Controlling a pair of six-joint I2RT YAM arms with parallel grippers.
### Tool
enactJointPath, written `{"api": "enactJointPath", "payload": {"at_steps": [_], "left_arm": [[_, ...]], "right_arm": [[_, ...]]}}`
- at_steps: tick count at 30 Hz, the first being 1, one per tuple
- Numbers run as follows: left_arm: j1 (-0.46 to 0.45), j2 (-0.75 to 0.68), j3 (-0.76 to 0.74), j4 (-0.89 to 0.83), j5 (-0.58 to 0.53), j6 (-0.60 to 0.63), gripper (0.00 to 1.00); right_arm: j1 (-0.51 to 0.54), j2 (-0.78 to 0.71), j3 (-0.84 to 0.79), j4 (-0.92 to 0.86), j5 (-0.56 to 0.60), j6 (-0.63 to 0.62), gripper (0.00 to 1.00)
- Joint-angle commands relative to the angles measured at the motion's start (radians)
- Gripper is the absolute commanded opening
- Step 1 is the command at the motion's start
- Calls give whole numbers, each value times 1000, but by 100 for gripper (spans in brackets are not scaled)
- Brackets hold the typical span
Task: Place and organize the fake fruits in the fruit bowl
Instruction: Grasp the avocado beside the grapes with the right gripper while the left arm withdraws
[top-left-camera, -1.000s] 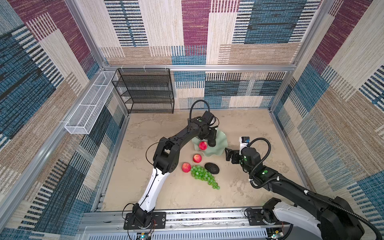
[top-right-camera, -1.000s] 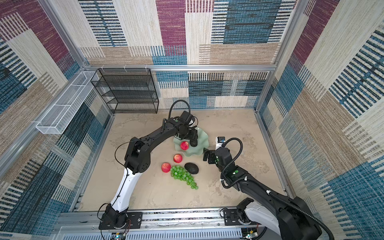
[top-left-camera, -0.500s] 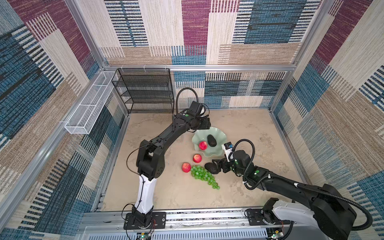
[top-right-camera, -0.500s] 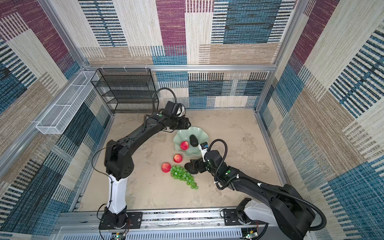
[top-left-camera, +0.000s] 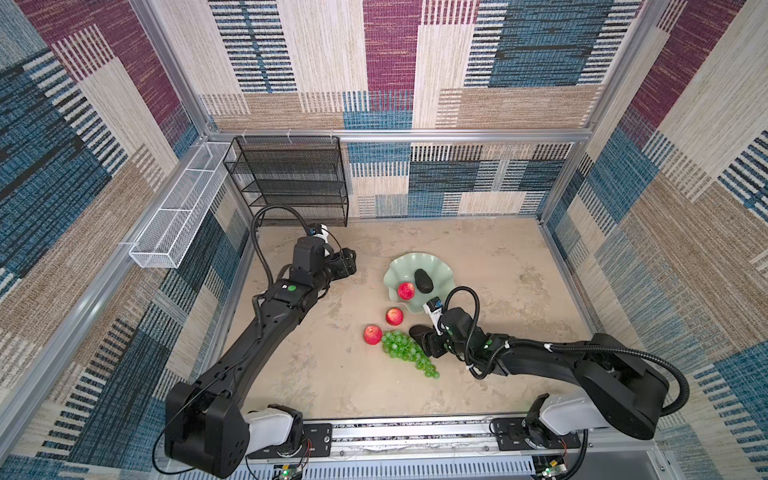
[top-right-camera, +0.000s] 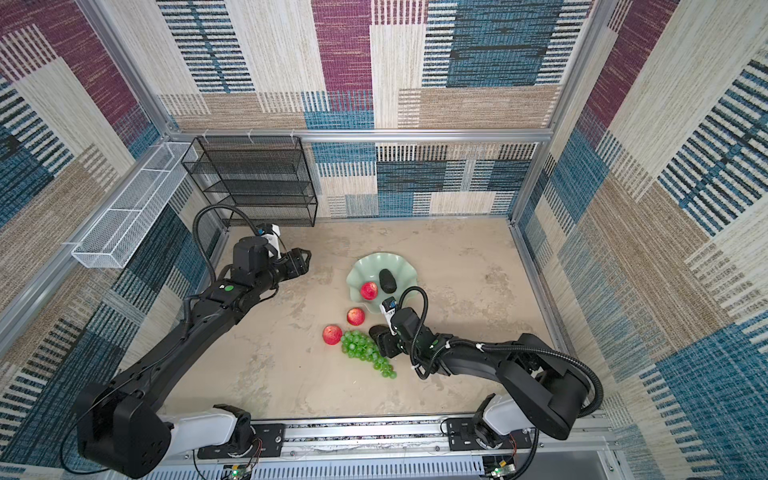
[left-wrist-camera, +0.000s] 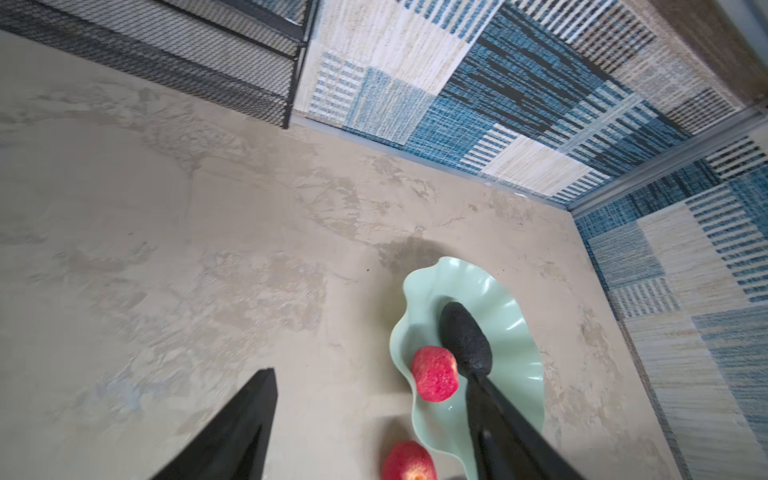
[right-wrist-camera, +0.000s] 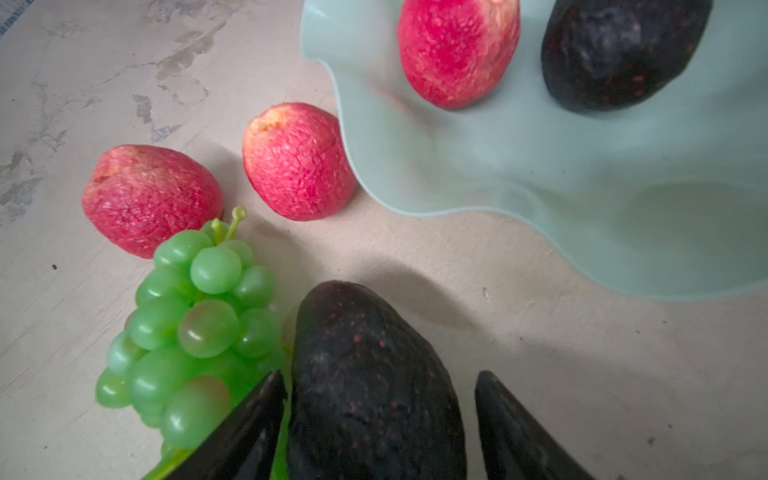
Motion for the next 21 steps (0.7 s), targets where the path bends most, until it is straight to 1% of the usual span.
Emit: {"api": "enactJointPath", "payload": {"at_steps": [1,4,6,11,14,16,18,21], "left_arm": [[19,-51,-47,14,-50,-8,76],[33,-72,-68,-2,-50,-5,76],[38,-74,-75,-7,-45,-3,77],[48,-63,-94,-3,-32,-11,77],[54,-61,-105,-1,-29,-13,77],[58,-64,-116,-1,-25,-17,77],[62,-66,-123,0,-13,-21,77],[65,-69,-132,-18,4,-26,77]], "right_arm": [[2,4,-10,23,32,62,65],[2,-44,-37,-11,76,107,56],[2,-102,-60,-49,110,138,54],[2,-323,-106,-201,161,186,52],[2,-467,-90,-303,209,195,52],[1,-536,-64,-314,237,176,52],[-8,-545,-21,-291,260,129,52],[-54,-435,71,-221,228,30,51]]}}
